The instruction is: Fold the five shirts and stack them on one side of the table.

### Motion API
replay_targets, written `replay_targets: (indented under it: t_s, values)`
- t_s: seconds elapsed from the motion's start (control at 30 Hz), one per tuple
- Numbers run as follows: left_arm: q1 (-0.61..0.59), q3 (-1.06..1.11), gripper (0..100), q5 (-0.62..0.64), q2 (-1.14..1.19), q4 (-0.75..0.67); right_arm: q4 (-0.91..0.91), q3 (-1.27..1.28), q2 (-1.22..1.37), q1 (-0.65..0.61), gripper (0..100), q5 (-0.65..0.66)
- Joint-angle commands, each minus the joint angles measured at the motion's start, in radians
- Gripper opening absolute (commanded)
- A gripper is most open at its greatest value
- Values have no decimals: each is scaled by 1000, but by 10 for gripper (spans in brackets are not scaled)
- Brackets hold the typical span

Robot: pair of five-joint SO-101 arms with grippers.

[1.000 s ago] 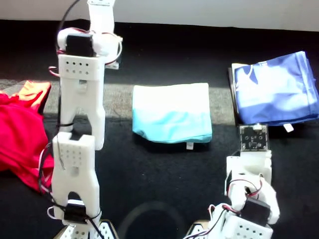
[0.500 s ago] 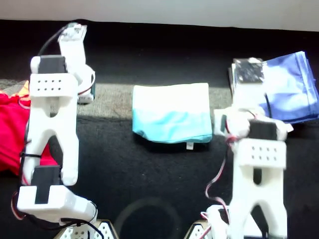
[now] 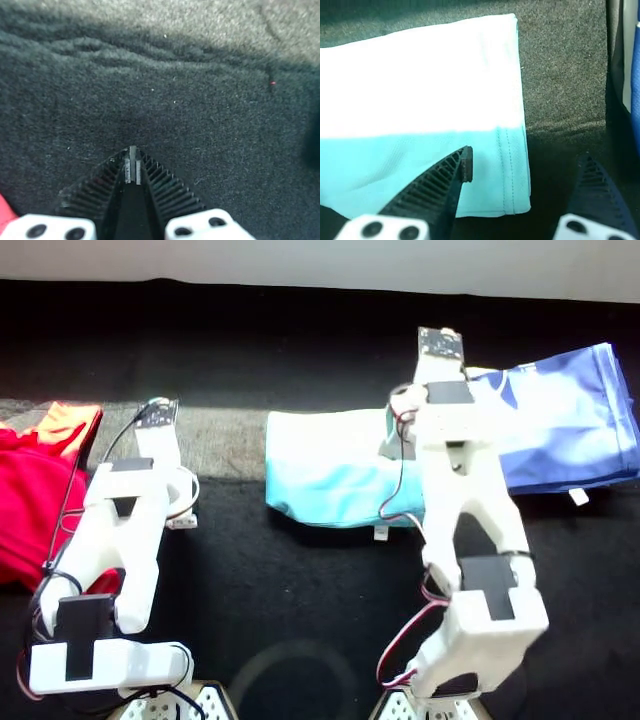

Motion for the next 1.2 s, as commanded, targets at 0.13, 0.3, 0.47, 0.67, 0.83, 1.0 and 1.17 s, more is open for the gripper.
replay_targets:
  t_s: [0.13, 0.3, 0.47, 0.67, 0.83, 1.0, 1.17]
  values:
    - [-5, 70, 9, -5, -41, -127, -4, -262, 255, -16, 317, -12]
    - [-4, 71, 9, -5, -39, -133, -4, -410, 447, -22, 317, -44]
    - [-1, 94, 9, -5, -41, -167, 5, -565, 599, -74, 317, -91]
    - [1, 94, 9, -5, -41, -167, 7, -616, 707, -143, 267, -91]
    - [1, 93, 9, -5, -41, -169, 31, -618, 708, -143, 8, -89]
    - [1, 94, 9, -5, -41, -180, 105, -662, 705, -113, 7, -87]
    - [-2, 96, 9, -5, -41, -181, 271, -911, 707, -35, 7, -18]
